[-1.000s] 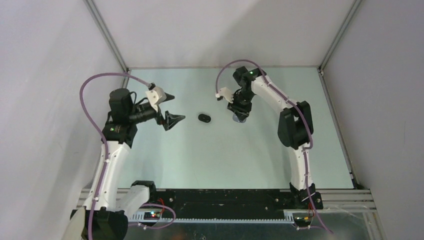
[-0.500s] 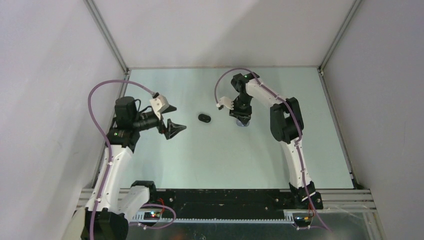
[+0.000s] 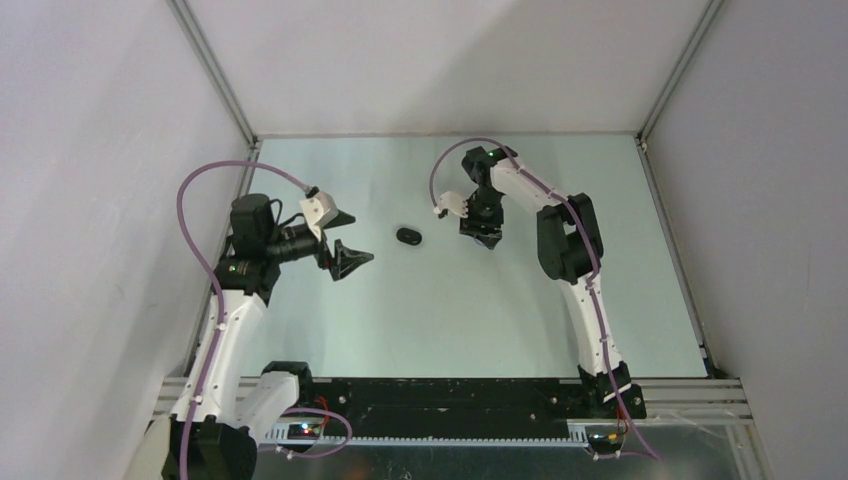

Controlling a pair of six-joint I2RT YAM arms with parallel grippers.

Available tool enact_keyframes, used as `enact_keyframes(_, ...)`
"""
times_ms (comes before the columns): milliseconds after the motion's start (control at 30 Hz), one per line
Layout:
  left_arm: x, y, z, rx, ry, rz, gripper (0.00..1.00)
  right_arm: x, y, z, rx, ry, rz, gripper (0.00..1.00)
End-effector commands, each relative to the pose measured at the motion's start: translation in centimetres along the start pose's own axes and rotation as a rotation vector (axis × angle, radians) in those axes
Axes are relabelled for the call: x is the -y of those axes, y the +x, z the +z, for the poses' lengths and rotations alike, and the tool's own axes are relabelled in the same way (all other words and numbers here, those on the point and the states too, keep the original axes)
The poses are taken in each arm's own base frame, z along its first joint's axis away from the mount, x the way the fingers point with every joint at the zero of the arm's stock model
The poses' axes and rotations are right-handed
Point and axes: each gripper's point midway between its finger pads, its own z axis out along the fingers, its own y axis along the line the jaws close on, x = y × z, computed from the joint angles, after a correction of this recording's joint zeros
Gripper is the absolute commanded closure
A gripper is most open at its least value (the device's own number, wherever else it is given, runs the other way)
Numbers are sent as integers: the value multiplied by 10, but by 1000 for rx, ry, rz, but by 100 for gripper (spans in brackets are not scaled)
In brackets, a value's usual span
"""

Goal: Insert the wireless bluetooth earbuds into the charging case
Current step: Place the charging case with the earbuds at the center of the board.

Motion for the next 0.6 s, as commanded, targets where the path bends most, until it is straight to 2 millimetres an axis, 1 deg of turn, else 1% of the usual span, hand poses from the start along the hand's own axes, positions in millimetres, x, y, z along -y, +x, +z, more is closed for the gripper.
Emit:
enact_keyframes(0,2,-4,-1,22,15,7,1,31,-10,-17,45,119,-14,37)
enact_keyframes(133,3,-5,-1,25,17,10,1,36,-15,-26,63,147,-18,33)
enact_keyframes(200,3,-4,-1,25,18,9,1,35,-16,-32,67,156,-18,28)
enact_keyframes(267,3,-4,-1,23,14,8,1,35,-17,-42,72,172,-17,21)
enact_keyframes(333,1,-4,-2,18,5,6,1,33,-17,-55,72,196,-10,9)
enact_keyframes(367,1,-5,-2,18,0,8,1,32,-17,-68,72,219,-7,3)
enact_keyframes(400,-1,-4,-3,12,-9,3,0,31,-16,-74,73,233,10,2)
enact_keyframes(433,-2,-7,-4,12,-19,2,0,33,-17,-93,83,291,45,1)
enact_keyframes(467,-5,-6,-5,3,-38,-7,1,32,-14,-100,84,313,70,1)
enact_keyframes(500,-6,-9,-7,-1,-49,-19,1,31,-11,-120,95,377,120,1)
enact_keyframes(533,-13,-14,-10,-8,-88,-18,1,35,-12,-132,110,432,151,1)
enact_keyframes(567,-23,-12,-15,-28,-156,-57,1,28,-3,-154,112,499,223,0)
